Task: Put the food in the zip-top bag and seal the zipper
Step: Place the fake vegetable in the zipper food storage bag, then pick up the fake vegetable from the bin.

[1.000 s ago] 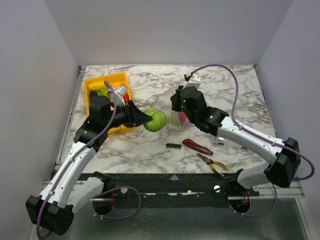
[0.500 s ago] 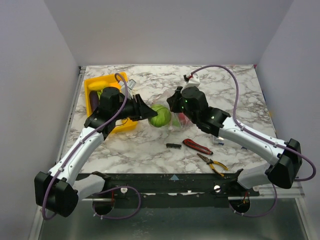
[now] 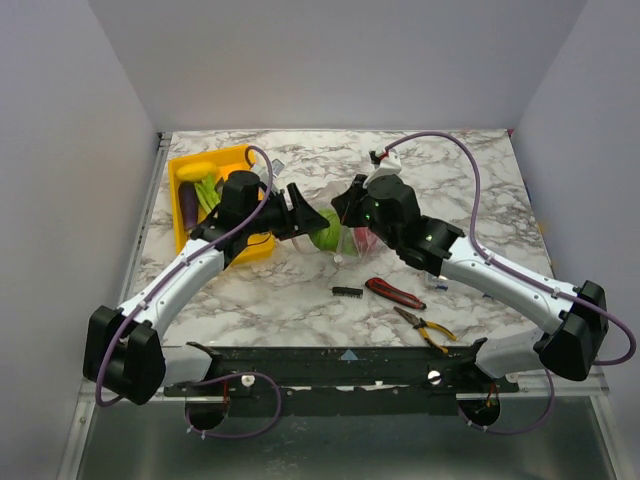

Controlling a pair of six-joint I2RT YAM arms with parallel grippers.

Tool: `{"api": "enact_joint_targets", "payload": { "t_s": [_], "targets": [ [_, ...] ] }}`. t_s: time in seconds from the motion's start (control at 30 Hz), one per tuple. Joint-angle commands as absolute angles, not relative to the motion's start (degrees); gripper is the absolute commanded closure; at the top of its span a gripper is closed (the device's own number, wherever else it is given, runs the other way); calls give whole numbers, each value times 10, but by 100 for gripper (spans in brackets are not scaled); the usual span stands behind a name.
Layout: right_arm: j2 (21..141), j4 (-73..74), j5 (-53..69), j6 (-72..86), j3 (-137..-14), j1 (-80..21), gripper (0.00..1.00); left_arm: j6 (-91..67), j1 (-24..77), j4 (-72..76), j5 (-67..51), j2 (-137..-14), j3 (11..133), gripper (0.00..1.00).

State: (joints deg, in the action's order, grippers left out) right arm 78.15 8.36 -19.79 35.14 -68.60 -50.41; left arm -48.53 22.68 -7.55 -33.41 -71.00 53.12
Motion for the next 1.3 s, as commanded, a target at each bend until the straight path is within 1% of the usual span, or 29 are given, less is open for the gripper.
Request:
{"api": "enact_joint_targets", "payload": {
  "t_s": [0.0,0.03,0.1,0.17,0.3,0.47,0.57,0.73,0.87,1.0,1.1,1.27],
  "targets": [
    [765,59,-198,359,-695,-506,100,-501,262,-64,-307,-736,580,23],
    [763,59,-201,358,-695,-505,100,-504,264,-61,-313,-738,581,18],
    [760,60,-205,355,-692,-505,100,-509,264,-45,-318,-729,566,14],
    [761,62,-210,352,-692,-506,100,-488,264,-78,-300,-716,569,10],
    [763,71,-219,349,-692,-505,100,-428,261,-143,-272,-694,587,11],
    [755,72,-230,347,-682,-505,100,-384,244,-179,-249,-636,570,17],
    [754,73,-239,342,-681,-505,100,-349,224,-214,-227,-594,560,18],
    [751,77,-240,340,-679,-506,100,-304,163,-259,-179,-532,536,17],
    [747,75,-236,340,-674,-506,100,-299,99,-281,-132,-512,515,16],
    [747,76,-237,338,-675,-505,100,-318,59,-277,-48,-530,500,14],
    [748,76,-236,336,-677,-505,100,-345,33,-276,14,-571,508,14],
    [753,76,-235,332,-678,-505,100,-347,10,-257,45,-670,545,14]
  ]
}}
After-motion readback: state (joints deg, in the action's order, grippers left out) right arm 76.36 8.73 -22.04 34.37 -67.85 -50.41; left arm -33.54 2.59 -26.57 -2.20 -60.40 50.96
